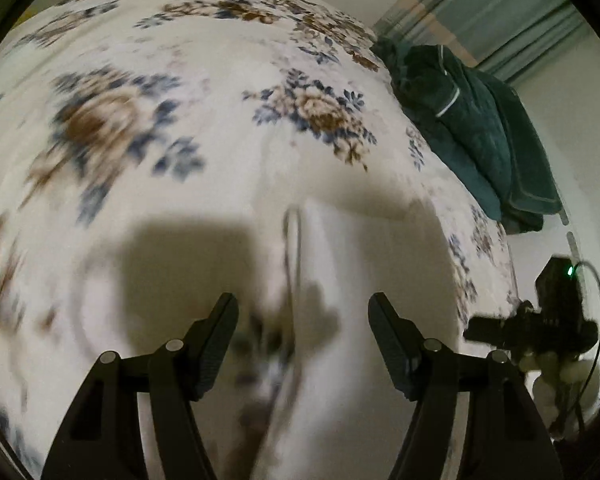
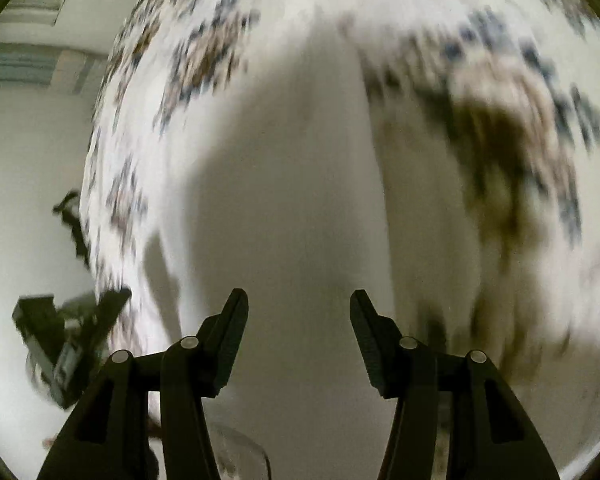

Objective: Fold small clothes

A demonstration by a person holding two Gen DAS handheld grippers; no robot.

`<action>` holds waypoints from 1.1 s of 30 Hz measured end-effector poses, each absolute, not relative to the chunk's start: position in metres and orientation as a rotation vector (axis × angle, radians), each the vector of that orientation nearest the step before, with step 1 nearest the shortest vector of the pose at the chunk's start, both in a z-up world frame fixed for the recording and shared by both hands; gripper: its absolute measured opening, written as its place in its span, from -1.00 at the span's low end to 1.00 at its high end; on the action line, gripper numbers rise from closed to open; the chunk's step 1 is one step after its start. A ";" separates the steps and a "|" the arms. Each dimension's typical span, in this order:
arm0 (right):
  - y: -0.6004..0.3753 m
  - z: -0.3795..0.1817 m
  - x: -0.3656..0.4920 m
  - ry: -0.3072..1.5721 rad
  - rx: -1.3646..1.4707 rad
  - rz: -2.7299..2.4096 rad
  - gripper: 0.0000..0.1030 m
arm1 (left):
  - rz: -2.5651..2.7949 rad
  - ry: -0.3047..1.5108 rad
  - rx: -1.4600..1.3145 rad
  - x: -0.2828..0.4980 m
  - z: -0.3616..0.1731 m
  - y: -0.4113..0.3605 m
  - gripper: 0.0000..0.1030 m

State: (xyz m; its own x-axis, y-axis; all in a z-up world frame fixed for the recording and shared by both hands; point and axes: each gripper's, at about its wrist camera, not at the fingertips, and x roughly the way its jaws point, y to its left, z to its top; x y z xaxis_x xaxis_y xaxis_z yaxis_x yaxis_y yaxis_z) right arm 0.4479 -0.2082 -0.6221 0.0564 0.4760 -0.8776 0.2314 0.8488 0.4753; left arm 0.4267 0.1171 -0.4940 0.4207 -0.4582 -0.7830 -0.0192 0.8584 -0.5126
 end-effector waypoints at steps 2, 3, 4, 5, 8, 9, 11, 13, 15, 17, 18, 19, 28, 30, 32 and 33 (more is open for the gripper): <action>-0.207 -0.623 0.398 1.592 0.586 0.212 0.24 | -0.261 1.140 -0.500 0.390 -0.491 0.122 0.27; -0.207 -0.625 0.378 1.613 0.592 0.215 0.24 | -0.247 1.163 -0.511 0.367 -0.492 0.123 0.27; -0.209 -0.628 0.352 1.637 0.603 0.212 0.24 | -0.231 1.193 -0.520 0.345 -0.496 0.123 0.27; -0.210 -0.632 0.330 1.657 0.610 0.205 0.24 | -0.223 1.223 -0.538 0.325 -0.500 0.122 0.27; -0.217 -0.652 0.261 1.720 0.678 0.174 0.24 | -0.187 1.331 -0.592 0.261 -0.522 0.119 0.27; -0.218 -0.660 0.245 1.735 0.701 0.162 0.24 | -0.173 1.354 -0.594 0.244 -0.527 0.118 0.27; -0.219 -0.680 0.204 1.770 0.750 0.144 0.24 | -0.149 1.387 -0.609 0.214 -0.539 0.116 0.27; -0.219 -0.697 0.176 1.782 0.798 0.147 0.24 | -0.125 1.421 -0.623 0.190 -0.552 0.116 0.27; -0.216 -0.718 0.149 1.794 0.855 0.151 0.24 | -0.120 1.447 -0.638 0.174 -0.567 0.115 0.27; -0.214 -0.735 0.128 1.796 0.922 0.156 0.24 | -0.136 1.461 -0.659 0.166 -0.576 0.114 0.27; -0.213 -0.743 0.119 1.790 0.961 0.161 0.24 | -0.140 1.469 -0.667 0.163 -0.580 0.113 0.27; -0.210 -0.749 0.112 1.782 0.998 0.169 0.24 | -0.157 1.467 -0.688 0.160 -0.582 0.112 0.27; -0.205 -0.772 0.091 1.737 1.155 0.233 0.24 | -0.232 1.403 -0.802 0.159 -0.587 0.103 0.20; -0.206 -0.770 0.092 1.732 1.150 0.235 -0.06 | -0.231 1.398 -0.780 0.156 -0.585 0.100 -0.80; -0.200 -0.770 0.092 1.739 1.150 0.246 -0.55 | -0.227 1.384 -0.780 0.154 -0.582 0.098 -0.81; -0.196 -0.769 0.098 1.740 1.149 0.251 -0.66 | -0.224 1.376 -0.774 0.154 -0.579 0.097 -0.81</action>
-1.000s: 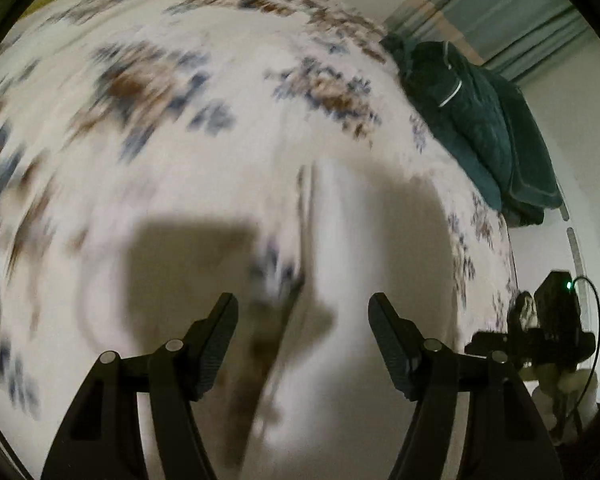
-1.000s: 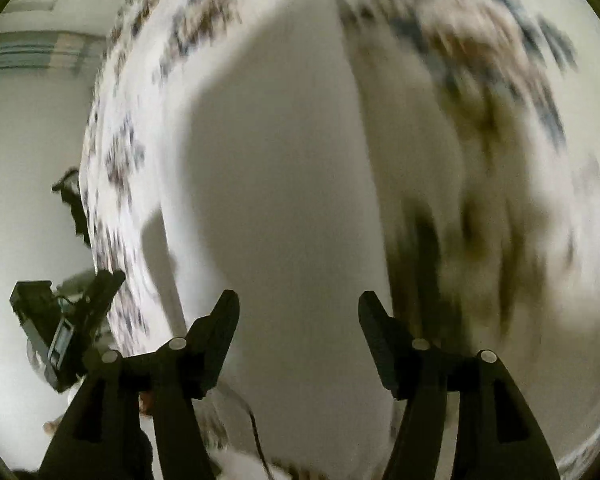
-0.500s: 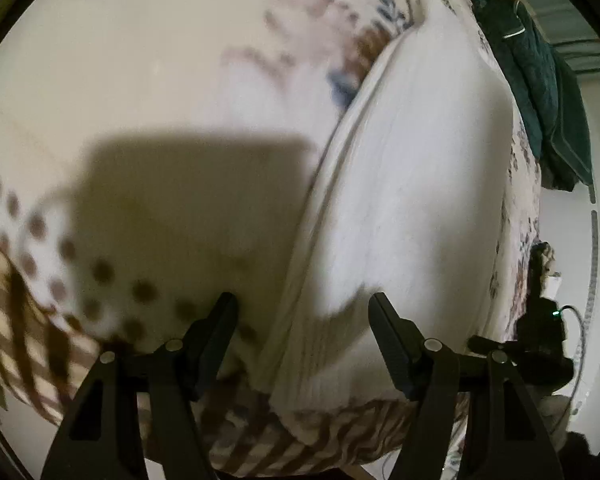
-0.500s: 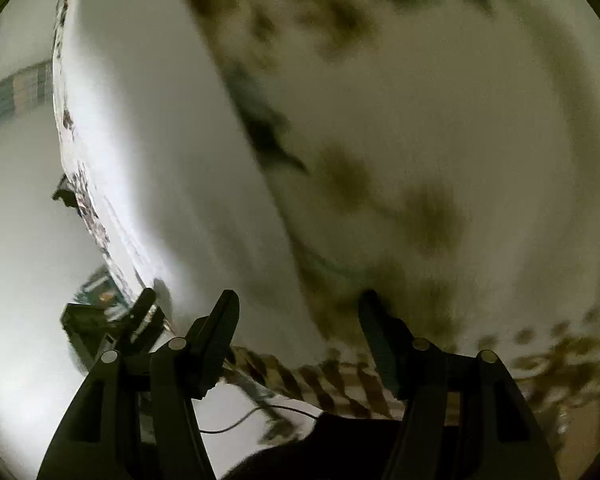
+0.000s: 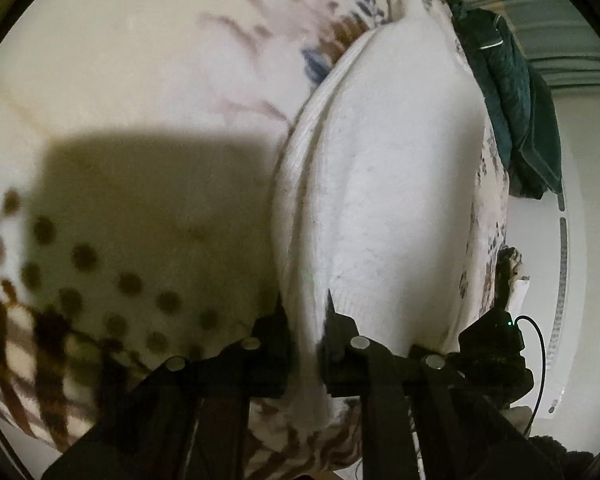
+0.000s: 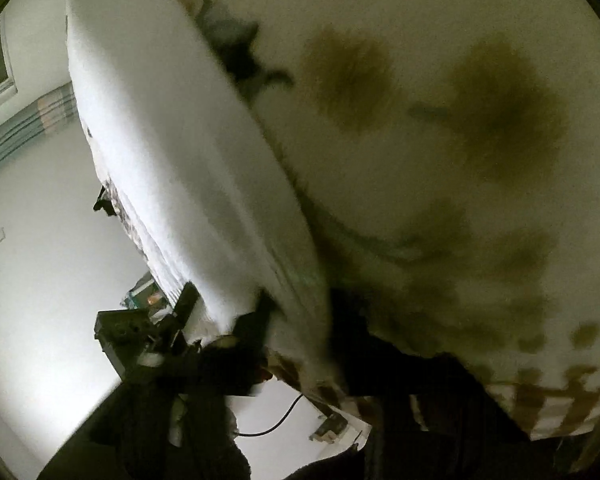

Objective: Fold small clothes

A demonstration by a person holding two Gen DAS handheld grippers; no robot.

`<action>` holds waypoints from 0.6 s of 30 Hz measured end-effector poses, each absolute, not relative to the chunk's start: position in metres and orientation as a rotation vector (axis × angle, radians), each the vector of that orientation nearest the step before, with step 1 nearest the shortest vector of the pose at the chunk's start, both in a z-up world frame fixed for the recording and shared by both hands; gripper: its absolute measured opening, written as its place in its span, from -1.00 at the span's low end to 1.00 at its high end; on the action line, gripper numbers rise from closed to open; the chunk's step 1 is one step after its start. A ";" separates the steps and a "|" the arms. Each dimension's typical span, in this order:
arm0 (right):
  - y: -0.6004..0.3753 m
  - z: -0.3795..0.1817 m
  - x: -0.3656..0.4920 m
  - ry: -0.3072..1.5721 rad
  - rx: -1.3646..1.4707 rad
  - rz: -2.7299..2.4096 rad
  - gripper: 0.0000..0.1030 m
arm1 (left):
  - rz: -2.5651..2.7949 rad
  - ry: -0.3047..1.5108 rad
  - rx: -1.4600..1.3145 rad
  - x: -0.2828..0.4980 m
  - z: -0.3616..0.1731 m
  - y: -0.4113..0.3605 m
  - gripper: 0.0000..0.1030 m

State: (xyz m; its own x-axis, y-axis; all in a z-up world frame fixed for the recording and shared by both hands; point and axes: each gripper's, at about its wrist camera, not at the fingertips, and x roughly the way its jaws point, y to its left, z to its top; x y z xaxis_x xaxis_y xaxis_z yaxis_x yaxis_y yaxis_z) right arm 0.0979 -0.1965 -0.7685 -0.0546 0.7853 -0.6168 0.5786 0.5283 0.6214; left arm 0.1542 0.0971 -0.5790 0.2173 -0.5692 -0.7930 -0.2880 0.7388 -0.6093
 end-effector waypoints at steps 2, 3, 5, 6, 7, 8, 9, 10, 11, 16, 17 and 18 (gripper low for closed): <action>-0.194 -0.764 0.097 1.724 1.141 0.249 -0.76 | -0.217 1.365 -0.771 0.154 -0.574 0.098 -0.82; -0.196 -0.761 0.098 1.719 1.132 0.251 -0.78 | -0.216 1.358 -0.770 0.153 -0.570 0.099 -0.82; -0.196 -0.752 0.097 1.701 1.122 0.260 -0.80 | -0.218 1.352 -0.756 0.152 -0.561 0.100 -0.82; -0.194 -0.747 0.098 1.694 1.121 0.269 -0.80 | -0.222 1.348 -0.747 0.153 -0.555 0.100 -0.82; -0.192 -0.741 0.099 1.685 1.116 0.280 -0.80 | -0.223 1.348 -0.752 0.154 -0.550 0.099 -0.82; -0.192 -0.735 0.102 1.675 1.112 0.288 -0.81 | -0.228 1.350 -0.766 0.156 -0.544 0.098 -0.82; -0.190 -0.727 0.104 1.663 1.108 0.301 -0.81 | -0.237 1.341 -0.775 0.158 -0.539 0.099 -0.82; -0.188 -0.721 0.105 1.651 1.105 0.310 -0.81 | -0.248 1.325 -0.780 0.161 -0.529 0.098 -0.82; -0.189 -0.711 0.109 1.632 1.102 0.319 -0.81 | -0.255 1.314 -0.778 0.166 -0.520 0.098 -0.82; -0.200 -0.665 0.140 1.535 1.076 0.337 -0.81 | -0.288 1.236 -0.746 0.198 -0.480 0.097 -0.82; -0.203 -0.655 0.151 1.513 1.062 0.341 -0.81 | -0.290 1.223 -0.740 0.206 -0.474 0.096 -0.82; -0.207 -0.649 0.157 1.498 1.050 0.346 -0.81 | -0.291 1.214 -0.733 0.215 -0.470 0.096 -0.82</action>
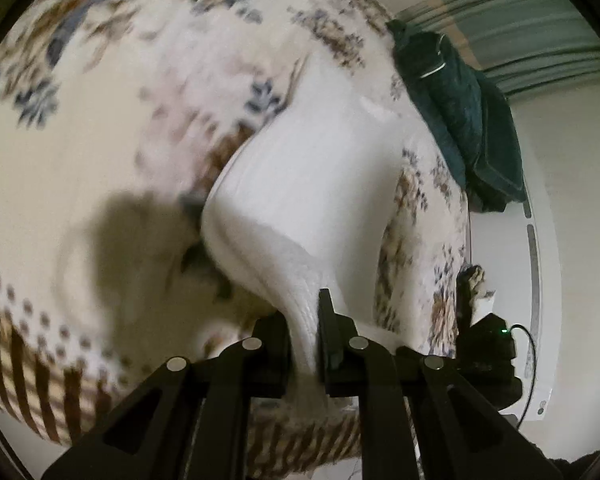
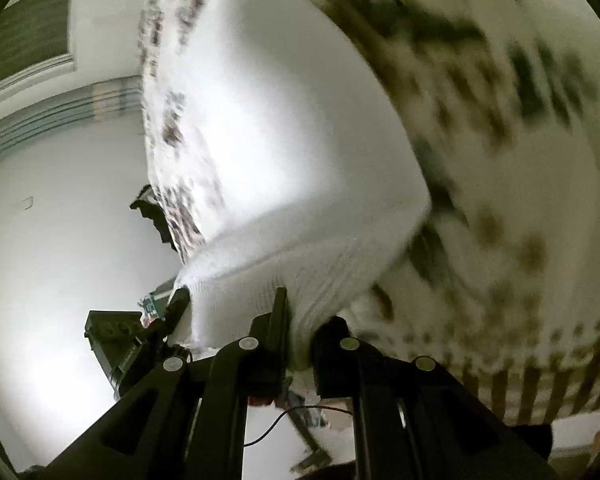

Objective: Fold small clothes

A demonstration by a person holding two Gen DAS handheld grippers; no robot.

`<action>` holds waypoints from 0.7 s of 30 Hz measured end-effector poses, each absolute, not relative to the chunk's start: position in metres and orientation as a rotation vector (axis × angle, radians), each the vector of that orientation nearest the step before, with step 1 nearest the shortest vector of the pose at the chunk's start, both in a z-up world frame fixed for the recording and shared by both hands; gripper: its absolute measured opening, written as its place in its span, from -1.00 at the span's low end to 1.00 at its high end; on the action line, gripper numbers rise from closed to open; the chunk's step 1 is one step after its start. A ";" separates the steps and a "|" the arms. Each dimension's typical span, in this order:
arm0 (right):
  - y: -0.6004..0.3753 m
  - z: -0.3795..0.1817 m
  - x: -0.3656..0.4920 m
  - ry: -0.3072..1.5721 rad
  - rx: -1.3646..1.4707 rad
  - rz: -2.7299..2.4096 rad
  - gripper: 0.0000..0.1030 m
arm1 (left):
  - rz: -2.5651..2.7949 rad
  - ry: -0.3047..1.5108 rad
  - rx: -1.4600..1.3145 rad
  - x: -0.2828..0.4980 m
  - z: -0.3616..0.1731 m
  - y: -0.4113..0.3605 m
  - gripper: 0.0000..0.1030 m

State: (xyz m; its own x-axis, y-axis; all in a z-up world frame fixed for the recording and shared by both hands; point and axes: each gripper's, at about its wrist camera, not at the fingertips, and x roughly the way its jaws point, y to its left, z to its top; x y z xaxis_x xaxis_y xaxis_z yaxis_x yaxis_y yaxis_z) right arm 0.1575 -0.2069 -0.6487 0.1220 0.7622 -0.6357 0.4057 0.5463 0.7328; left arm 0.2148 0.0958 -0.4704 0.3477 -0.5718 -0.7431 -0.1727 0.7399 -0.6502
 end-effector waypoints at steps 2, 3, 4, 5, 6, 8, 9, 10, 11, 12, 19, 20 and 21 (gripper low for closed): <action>-0.210 -0.632 0.184 1.459 1.018 0.350 -0.81 | -0.301 1.192 -0.723 0.236 -0.464 0.091 -0.82; -0.212 -0.624 0.196 1.446 1.005 0.350 -0.81 | -0.300 1.185 -0.715 0.248 -0.463 0.088 -0.82; -0.220 -0.616 0.210 1.430 0.987 0.346 -0.81 | -0.302 1.180 -0.712 0.258 -0.462 0.086 -0.82; -0.227 -0.609 0.225 1.410 0.959 0.341 -0.81 | -0.304 1.175 -0.711 0.270 -0.461 0.085 -0.82; -0.233 -0.602 0.239 1.391 0.934 0.336 -0.81 | -0.307 1.170 -0.708 0.280 -0.459 0.083 -0.82; -0.234 -0.592 0.278 1.355 0.891 0.324 -0.81 | -0.318 1.147 -0.689 0.305 -0.454 0.075 -0.82; -0.238 -0.588 0.290 1.342 0.880 0.319 -0.81 | -0.327 1.135 -0.681 0.318 -0.451 0.071 -0.82; -0.242 -0.583 0.308 1.327 0.866 0.314 -0.81 | -0.334 1.123 -0.675 0.333 -0.448 0.068 -0.82; -0.244 -0.580 0.327 1.313 0.855 0.307 -0.81 | -0.337 1.115 -0.668 0.344 -0.446 0.067 -0.82; -0.248 -0.577 0.341 1.305 0.849 0.300 -0.81 | -0.341 1.106 -0.659 0.359 -0.445 0.064 -0.82; -0.246 -0.578 0.459 1.261 0.779 0.245 -0.81 | -0.354 1.087 -0.627 0.453 -0.452 0.055 -0.82; -0.246 -0.582 0.476 1.258 0.773 0.233 -0.81 | -0.354 1.090 -0.616 0.467 -0.456 0.053 -0.82; -0.247 -0.585 0.487 1.255 0.772 0.225 -0.81 | -0.353 1.091 -0.603 0.476 -0.458 0.051 -0.82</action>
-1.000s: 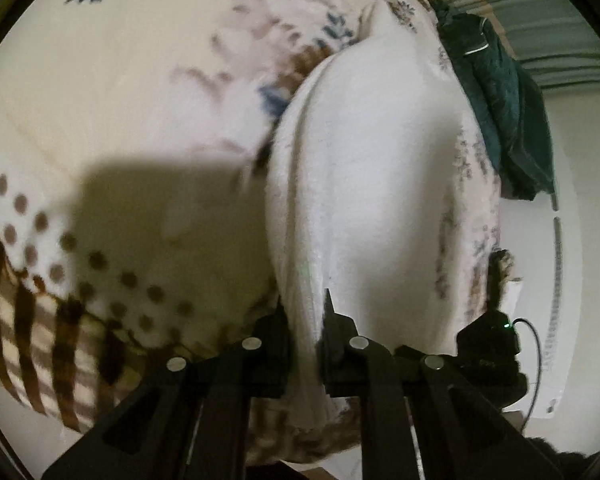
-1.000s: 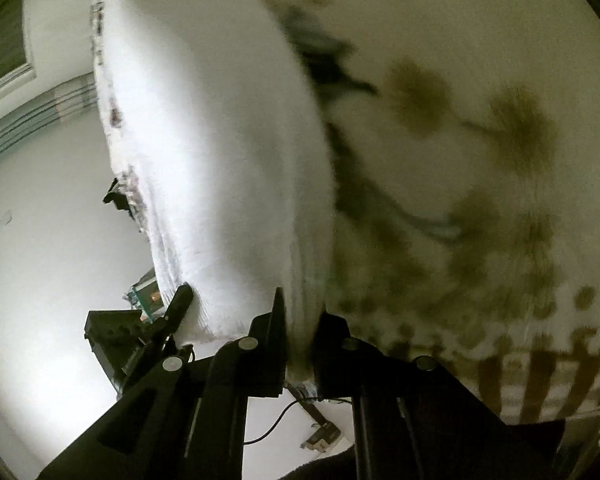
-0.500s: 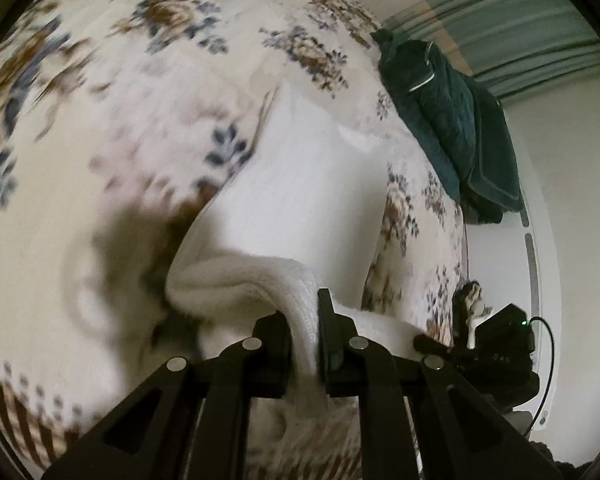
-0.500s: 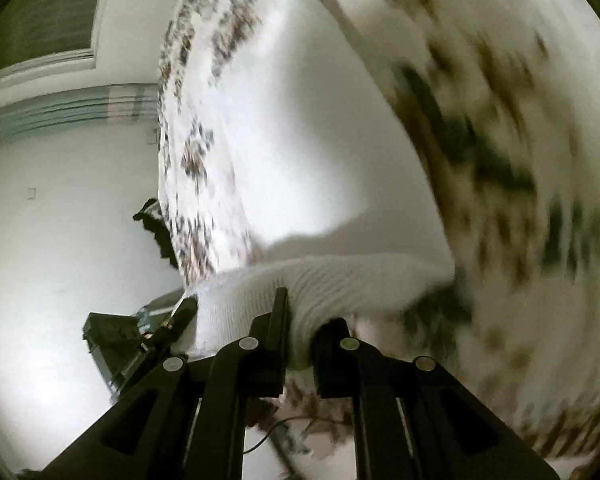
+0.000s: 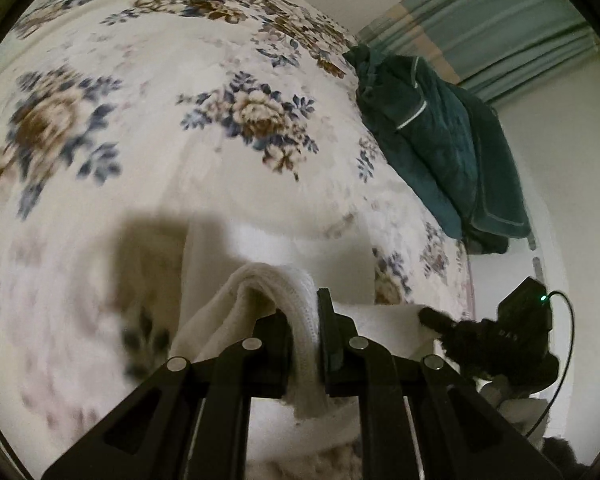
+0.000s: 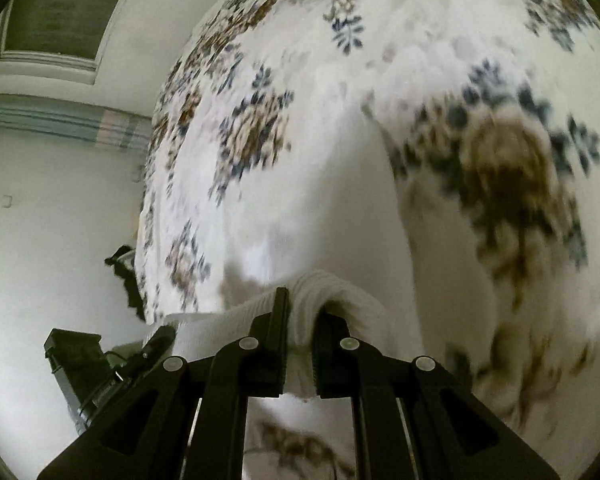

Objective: Fold small clothes

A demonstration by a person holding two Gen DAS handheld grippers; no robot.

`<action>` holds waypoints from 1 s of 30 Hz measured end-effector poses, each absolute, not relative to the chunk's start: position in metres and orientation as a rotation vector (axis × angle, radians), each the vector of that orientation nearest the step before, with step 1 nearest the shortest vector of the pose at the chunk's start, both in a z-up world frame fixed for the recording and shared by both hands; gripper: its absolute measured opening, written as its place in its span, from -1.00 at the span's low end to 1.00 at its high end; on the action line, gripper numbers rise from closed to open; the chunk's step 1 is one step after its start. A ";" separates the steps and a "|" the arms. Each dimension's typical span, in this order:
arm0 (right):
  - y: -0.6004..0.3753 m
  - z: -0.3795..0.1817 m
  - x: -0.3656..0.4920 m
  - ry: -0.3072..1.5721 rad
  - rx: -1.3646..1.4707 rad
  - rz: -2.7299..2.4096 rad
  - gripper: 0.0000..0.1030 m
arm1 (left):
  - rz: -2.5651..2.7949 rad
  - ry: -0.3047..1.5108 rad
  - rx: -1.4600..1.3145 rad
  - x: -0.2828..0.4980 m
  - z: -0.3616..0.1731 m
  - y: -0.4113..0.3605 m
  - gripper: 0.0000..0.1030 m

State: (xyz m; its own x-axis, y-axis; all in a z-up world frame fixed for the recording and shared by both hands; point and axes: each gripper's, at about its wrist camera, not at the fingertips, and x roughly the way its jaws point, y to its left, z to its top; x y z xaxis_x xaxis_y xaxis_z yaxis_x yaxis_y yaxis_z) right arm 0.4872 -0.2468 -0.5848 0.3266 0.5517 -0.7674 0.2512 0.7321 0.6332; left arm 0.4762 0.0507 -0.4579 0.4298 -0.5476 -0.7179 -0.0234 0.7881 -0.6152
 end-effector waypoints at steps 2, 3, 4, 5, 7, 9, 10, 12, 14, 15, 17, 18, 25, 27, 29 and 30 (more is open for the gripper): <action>-0.247 -0.593 0.512 1.253 0.775 0.203 -0.81 | -0.347 1.100 -0.570 0.501 -0.467 0.046 -0.82; -0.247 -0.598 0.525 1.256 0.778 0.192 -0.81 | -0.344 1.109 -0.565 0.511 -0.473 0.045 -0.82; -0.248 -0.602 0.535 1.261 0.780 0.183 -0.82 | -0.346 1.118 -0.570 0.520 -0.478 0.044 -0.82; -0.247 -0.607 0.542 1.267 0.779 0.174 -0.81 | -0.353 1.127 -0.574 0.527 -0.483 0.043 -0.82; -0.248 -0.618 0.555 1.288 0.798 0.161 -0.81 | -0.354 1.153 -0.589 0.542 -0.493 0.043 -0.81; -0.249 -0.630 0.569 1.321 0.838 0.173 -0.74 | -0.317 1.200 -0.636 0.554 -0.505 0.046 -0.77; -0.248 -0.634 0.573 1.331 0.838 0.169 -0.73 | -0.311 1.221 -0.664 0.559 -0.510 0.048 -0.76; -0.250 -0.639 0.581 1.341 0.849 0.176 -0.57 | -0.300 1.236 -0.731 0.567 -0.522 0.055 -0.56; -0.253 -0.641 0.587 1.320 0.876 0.177 -0.27 | -0.298 1.215 -0.785 0.573 -0.525 0.061 -0.23; -0.256 -0.640 0.589 1.297 0.890 0.174 -0.17 | -0.299 1.189 -0.816 0.575 -0.525 0.066 0.00; -0.260 -0.637 0.596 1.278 0.893 0.162 -0.02 | -0.281 1.162 -0.837 0.581 -0.524 0.072 0.08; -0.261 -0.635 0.597 1.273 0.892 0.164 -0.02 | -0.277 1.161 -0.843 0.584 -0.523 0.075 0.08; -0.273 -0.606 0.568 1.283 0.702 0.192 0.47 | -0.239 1.084 -0.694 0.536 -0.495 0.097 0.08; -0.276 -0.608 0.553 1.310 0.633 0.190 0.47 | -0.209 1.079 -0.650 0.517 -0.498 0.100 0.09; -0.277 -0.618 0.541 1.353 0.608 0.220 0.47 | -0.206 1.095 -0.606 0.511 -0.506 0.097 0.09; -0.275 -0.622 0.539 1.363 0.596 0.227 0.47 | -0.204 1.109 -0.571 0.514 -0.511 0.092 0.09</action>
State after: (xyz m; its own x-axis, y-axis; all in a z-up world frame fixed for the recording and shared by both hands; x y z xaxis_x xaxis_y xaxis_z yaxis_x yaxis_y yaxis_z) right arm 0.5390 -0.2754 -0.6224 0.2121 0.4857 -0.8480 0.1844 0.8322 0.5228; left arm 0.5137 0.0924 -0.5106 0.4441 -0.4308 -0.7856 -0.1230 0.8392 -0.5297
